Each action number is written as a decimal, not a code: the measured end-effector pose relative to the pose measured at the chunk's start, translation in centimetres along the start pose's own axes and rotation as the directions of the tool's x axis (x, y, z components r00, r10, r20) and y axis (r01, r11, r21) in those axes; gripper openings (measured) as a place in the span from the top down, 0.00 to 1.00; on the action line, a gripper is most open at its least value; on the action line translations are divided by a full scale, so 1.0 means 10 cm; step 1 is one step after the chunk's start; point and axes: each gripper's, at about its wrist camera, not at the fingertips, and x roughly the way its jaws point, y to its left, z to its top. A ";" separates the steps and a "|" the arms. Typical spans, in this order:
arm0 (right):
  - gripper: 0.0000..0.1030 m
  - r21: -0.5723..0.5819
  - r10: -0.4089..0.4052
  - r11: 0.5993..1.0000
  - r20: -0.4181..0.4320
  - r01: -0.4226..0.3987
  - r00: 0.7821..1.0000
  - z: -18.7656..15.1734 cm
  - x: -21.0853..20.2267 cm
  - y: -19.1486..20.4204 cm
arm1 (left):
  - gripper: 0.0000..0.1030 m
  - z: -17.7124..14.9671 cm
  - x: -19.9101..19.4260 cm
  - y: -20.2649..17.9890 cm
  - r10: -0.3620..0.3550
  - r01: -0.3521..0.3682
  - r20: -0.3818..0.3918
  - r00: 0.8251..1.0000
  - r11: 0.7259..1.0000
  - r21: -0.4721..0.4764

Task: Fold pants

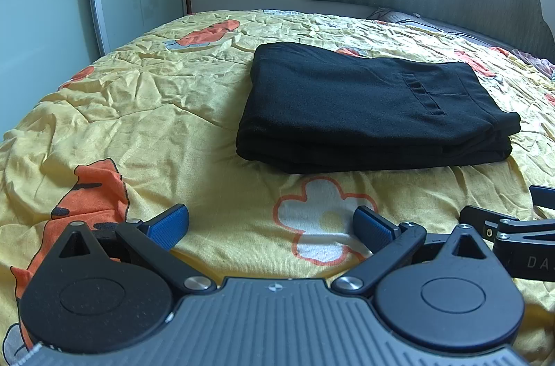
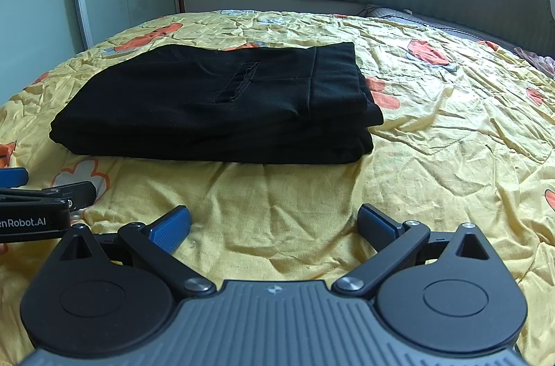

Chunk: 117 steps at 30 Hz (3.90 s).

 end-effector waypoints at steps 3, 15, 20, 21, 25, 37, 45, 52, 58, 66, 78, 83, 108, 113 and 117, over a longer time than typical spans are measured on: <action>0.00 0.001 -0.001 1.000 0.000 0.001 1.000 0.00 0.00 0.00 | 0.01 0.00 0.00 0.00 0.000 0.000 0.000 1.000 1.000 0.000; 0.00 0.014 -0.020 1.000 0.001 0.020 1.000 0.00 0.00 0.02 | 0.00 -0.01 0.00 0.01 0.002 -0.002 0.000 1.000 1.000 -0.003; 0.00 0.018 -0.021 1.000 0.002 0.021 1.000 0.00 0.00 0.02 | 0.00 -0.01 0.00 0.01 0.001 -0.001 0.000 1.000 1.000 -0.002; 0.00 0.018 -0.021 1.000 0.002 0.020 1.000 0.00 0.00 0.02 | 0.00 -0.01 0.01 0.01 0.001 -0.001 0.000 1.000 1.000 -0.002; 0.00 0.018 -0.021 1.000 0.002 0.021 1.000 0.00 0.00 0.02 | 0.00 -0.01 0.01 0.01 0.001 -0.001 0.000 1.000 1.000 -0.002; 0.00 0.020 -0.021 1.000 0.002 0.021 1.000 0.00 0.01 0.02 | 0.00 -0.01 0.01 0.01 0.002 -0.002 -0.001 1.000 1.000 -0.002; 0.00 0.031 -0.034 0.999 0.002 0.034 0.999 0.00 0.01 0.04 | 0.00 -0.01 0.01 0.01 0.002 -0.002 0.000 1.000 1.000 -0.003; 0.00 0.030 -0.034 0.999 0.002 0.034 0.999 0.00 0.01 0.04 | 0.00 -0.01 0.01 0.01 0.002 -0.002 0.000 1.000 1.000 -0.002; 0.00 0.030 -0.034 0.999 0.002 0.034 0.999 0.00 0.01 0.04 | 0.00 -0.01 0.01 0.01 0.002 -0.002 0.000 1.000 1.000 -0.002; 0.00 0.030 -0.035 0.999 0.003 0.035 0.999 0.00 0.01 0.04 | 0.00 -0.01 0.01 0.01 0.002 -0.002 0.000 1.000 1.000 -0.002; 0.00 0.048 -0.052 0.997 0.005 0.052 0.999 0.00 0.00 0.02 | 0.00 -0.01 0.01 0.01 0.002 -0.002 -0.001 1.000 1.000 -0.002; 0.00 0.054 -0.061 0.997 0.004 0.061 0.998 0.00 0.01 -0.01 | 0.00 -0.01 0.01 0.01 0.002 -0.002 -0.001 1.000 1.000 -0.002; 0.00 0.055 -0.062 0.997 0.004 0.061 0.998 0.00 0.01 -0.01 | 0.00 -0.01 0.01 0.01 0.002 -0.002 -0.001 1.000 1.000 -0.002; 0.00 0.040 -0.047 0.998 0.005 0.046 0.999 -0.01 0.01 0.02 | 0.00 -0.01 0.00 0.01 0.003 -0.003 0.001 1.000 1.000 -0.005; 0.00 0.014 -0.022 1.000 0.005 0.022 1.000 -0.01 0.01 0.06 | 0.00 -0.04 -0.02 0.03 0.040 -0.040 0.011 0.999 0.999 -0.030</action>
